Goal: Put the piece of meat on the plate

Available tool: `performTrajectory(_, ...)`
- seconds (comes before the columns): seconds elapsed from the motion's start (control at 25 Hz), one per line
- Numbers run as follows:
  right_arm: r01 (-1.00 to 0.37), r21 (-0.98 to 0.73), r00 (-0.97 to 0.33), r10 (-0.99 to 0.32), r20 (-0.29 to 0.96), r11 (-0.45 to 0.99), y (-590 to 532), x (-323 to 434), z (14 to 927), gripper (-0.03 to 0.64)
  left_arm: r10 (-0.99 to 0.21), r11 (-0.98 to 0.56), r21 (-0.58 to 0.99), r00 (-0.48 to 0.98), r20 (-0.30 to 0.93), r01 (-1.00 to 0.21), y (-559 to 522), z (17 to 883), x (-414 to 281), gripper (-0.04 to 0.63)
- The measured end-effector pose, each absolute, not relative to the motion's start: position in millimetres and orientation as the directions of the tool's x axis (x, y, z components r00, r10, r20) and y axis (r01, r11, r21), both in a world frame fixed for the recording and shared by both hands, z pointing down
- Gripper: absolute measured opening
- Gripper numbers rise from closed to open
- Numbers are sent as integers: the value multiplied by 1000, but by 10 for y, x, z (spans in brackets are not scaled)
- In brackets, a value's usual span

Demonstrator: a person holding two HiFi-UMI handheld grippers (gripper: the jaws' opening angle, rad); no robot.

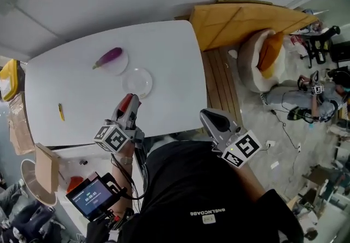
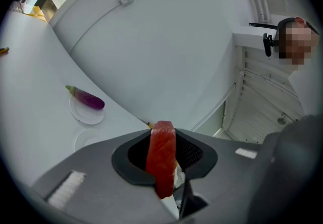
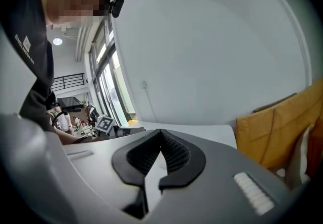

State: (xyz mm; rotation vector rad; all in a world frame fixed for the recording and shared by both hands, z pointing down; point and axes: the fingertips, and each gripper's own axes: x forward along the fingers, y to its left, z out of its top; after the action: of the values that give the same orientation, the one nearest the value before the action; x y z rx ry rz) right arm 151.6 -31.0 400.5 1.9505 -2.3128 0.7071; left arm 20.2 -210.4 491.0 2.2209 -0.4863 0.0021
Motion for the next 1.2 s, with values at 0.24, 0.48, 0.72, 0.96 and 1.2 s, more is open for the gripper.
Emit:
performTrajectory(0.24,-959,-282,-131,-922,363,25,-358,1652,4145,6,-298,-566,745,930,215,-353,-2393,5369,434,109)
performTrajectory(0.48,-965,-261,-66,-918,390,-41,-156,1708,4029,5,-270,-563,738,927,262,-372,-2432,5571,549,109)
performTrajectory(0.72,-963,-244,5,-912,409,-115,76,1719,3878,5,-250,-546,730,911,328,-413,-2448,5814,543,109)
performTrajectory(0.96,-957,-233,58,-901,429,-172,259,1693,3782,5,-235,-494,748,896,376,-443,-2457,6086,522,110)
performTrajectory(1.2,-951,-224,92,-885,457,-215,331,1727,3789,5,-201,-481,746,886,418,-461,-2482,6356,630,110)
